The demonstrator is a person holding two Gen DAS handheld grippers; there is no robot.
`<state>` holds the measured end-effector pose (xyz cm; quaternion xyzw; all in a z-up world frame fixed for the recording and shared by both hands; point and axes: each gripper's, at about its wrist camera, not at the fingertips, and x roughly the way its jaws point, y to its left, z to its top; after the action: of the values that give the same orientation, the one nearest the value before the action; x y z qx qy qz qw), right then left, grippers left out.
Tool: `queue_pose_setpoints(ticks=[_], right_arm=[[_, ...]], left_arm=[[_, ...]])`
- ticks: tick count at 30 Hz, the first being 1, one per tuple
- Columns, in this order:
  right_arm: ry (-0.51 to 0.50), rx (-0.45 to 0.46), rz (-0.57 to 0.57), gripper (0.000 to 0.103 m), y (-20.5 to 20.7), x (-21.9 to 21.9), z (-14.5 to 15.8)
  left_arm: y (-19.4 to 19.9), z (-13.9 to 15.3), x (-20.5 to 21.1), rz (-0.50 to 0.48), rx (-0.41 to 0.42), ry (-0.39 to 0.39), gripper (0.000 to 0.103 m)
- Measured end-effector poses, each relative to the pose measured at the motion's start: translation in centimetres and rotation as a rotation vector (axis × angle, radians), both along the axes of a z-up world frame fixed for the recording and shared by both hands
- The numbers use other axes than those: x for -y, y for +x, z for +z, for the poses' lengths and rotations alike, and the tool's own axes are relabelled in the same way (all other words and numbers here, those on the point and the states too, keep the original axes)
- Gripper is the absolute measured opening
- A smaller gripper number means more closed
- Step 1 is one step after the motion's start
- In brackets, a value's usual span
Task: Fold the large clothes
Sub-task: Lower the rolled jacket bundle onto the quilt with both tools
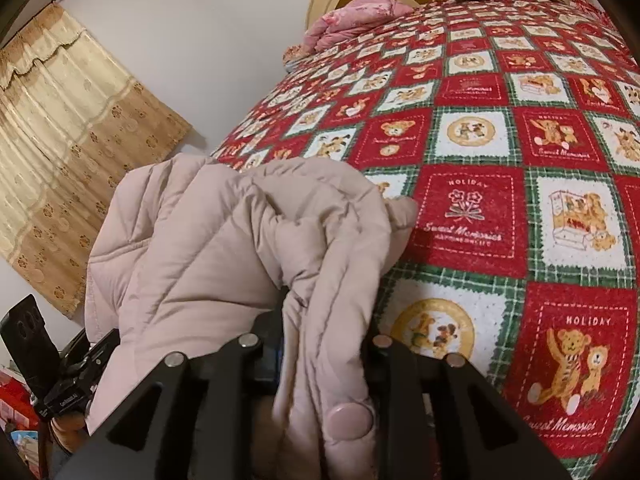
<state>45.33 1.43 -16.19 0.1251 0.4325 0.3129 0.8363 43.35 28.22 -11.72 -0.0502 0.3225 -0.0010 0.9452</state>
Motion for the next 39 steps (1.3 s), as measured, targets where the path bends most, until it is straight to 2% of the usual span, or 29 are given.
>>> queue_pose_setpoints(ticks=[8,20,33,39], right_arm=[[-0.037,-0.004,-0.007,0.029,0.3,-0.5,-0.7],[-0.095,-0.011,-0.037,0.037,0.3,-0.6,-1.0],[-0.172,0.015,-0.078,0.042,-0.1,-1.1,-0.8],[-0.193,0.018,-0.104,0.050,0.0,-1.0,-0.8]], left_arm=[[0.2,-1.1,-0.2,0.020,-0.010,-0.010,0.092],[0.4,-1.5,0.2,0.046,-0.017,-0.005,0.097],[0.3,-2.0,0.0,0.053,-0.011,-0.020,0.099],[0.2,-1.8,0.3,0.058,-0.008,0.004,0.099]])
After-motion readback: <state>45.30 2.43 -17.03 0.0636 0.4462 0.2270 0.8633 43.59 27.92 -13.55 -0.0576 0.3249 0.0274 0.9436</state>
